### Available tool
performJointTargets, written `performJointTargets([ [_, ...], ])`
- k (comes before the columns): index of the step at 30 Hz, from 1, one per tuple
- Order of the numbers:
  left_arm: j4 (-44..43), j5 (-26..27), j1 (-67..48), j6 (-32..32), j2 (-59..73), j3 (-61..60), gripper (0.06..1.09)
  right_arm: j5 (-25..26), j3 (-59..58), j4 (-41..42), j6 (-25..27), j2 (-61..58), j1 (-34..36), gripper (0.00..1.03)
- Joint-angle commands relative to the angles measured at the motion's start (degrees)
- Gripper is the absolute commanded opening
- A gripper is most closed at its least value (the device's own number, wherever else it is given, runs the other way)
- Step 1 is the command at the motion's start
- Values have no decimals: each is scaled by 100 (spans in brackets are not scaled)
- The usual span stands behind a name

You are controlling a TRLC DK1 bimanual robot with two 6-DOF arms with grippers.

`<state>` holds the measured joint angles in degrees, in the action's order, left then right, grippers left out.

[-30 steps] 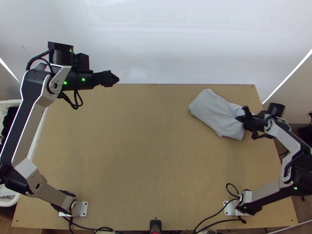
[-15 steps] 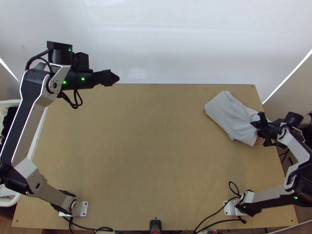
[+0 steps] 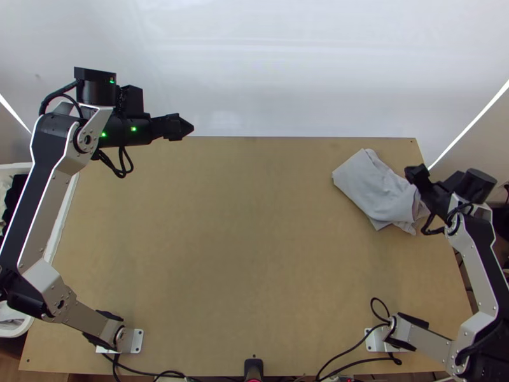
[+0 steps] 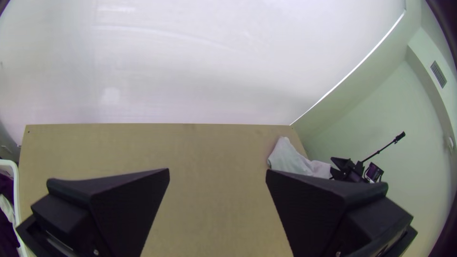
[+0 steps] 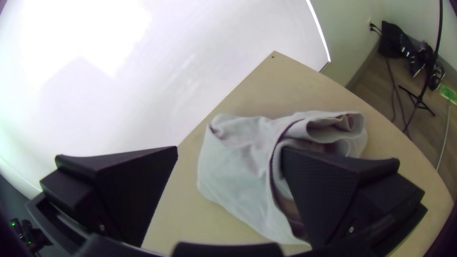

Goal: Fold the t-shirt

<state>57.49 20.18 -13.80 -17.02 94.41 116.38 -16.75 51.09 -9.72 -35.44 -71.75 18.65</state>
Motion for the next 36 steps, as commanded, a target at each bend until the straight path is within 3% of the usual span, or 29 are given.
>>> performJointTargets([
  [1, -10, 3, 36, -4, -37, 8, 104, 375, 270, 84, -393, 47, -468, 98],
  [9, 7, 12, 115, -4, -90, -1, 104, 498, 331, -30, -455, -41, -556, 98],
  [12, -1, 12, 123, -4, -90, -1, 104, 796, 358, -215, -446, 29, -521, 98],
  [16, -19, 12, 132, -4, -81, -1, 104, 1675, 463, -839, -297, 20, -363, 98],
  [18, -28, 12, 132, -4, -72, -1, 104, 2704, 525, -1217, 257, 3, -398, 98],
  [20, -28, 12, 159, -4, -72, -1, 104, 3424, 534, -1445, 609, 38, -398, 98],
  [22, -28, 12, 185, 5, -63, -1, 104, 3547, 586, -1665, 705, 187, -389, 98],
  [24, -28, 29, 229, 23, -63, -1, 104, 3275, 727, -1955, 609, 407, -494, 98],
  [27, -54, 21, 352, 76, -54, -1, 104, 1333, 788, -2034, 266, 644, -556, 98],
  [32, -81, 12, 774, 128, -169, 245, 104, -575, 955, -2236, -648, 196, -565, 98],
  [34, -107, -208, 1037, 172, -283, 465, 104, -689, 1149, -2333, -675, 328, -811, 98],
  [36, -239, -806, 1125, 392, -538, 535, 104, -452, 1245, -2131, -446, 767, -1136, 98],
])
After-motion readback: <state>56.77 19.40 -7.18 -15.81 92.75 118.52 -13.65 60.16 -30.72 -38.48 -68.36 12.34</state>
